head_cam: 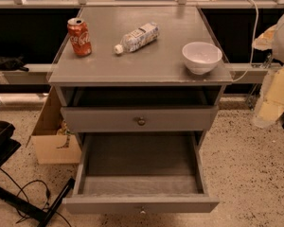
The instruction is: Place blue plastic bottle into middle drawer
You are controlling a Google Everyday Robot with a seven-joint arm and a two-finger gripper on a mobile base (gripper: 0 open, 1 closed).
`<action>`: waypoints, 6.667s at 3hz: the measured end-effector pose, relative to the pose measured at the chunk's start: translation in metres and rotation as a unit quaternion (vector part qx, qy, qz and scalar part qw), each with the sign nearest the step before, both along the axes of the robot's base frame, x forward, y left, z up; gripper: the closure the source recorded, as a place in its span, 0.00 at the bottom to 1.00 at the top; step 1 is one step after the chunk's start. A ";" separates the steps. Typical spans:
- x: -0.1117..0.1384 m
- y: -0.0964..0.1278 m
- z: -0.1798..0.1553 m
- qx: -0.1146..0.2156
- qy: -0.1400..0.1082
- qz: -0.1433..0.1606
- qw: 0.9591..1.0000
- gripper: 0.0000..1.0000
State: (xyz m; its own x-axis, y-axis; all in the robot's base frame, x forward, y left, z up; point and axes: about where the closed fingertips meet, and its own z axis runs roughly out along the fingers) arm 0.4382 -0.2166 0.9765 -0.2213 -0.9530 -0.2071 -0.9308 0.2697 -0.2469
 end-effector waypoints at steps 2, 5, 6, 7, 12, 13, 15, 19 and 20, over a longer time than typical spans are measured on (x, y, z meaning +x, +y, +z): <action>0.024 0.016 0.009 -0.009 -0.019 0.043 0.999 0.00; 0.154 0.138 0.056 -0.102 -0.100 0.217 0.966 0.00; 0.154 0.137 0.056 -0.101 -0.101 0.217 0.966 0.00; 0.169 0.147 0.051 -0.106 -0.121 0.230 0.960 0.00; 0.357 0.254 -0.054 -0.356 -0.133 0.362 0.851 0.00; 0.384 0.259 -0.078 -0.359 -0.104 0.380 0.846 0.00; 0.417 0.266 -0.124 -0.370 -0.057 0.413 0.830 0.00; 0.430 0.227 -0.153 -0.393 -0.009 0.415 0.820 0.65; 0.427 0.226 -0.150 -0.393 -0.010 0.415 0.821 0.88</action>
Offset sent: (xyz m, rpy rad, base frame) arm 0.0392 0.0276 0.0166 -0.0260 -0.0647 0.1493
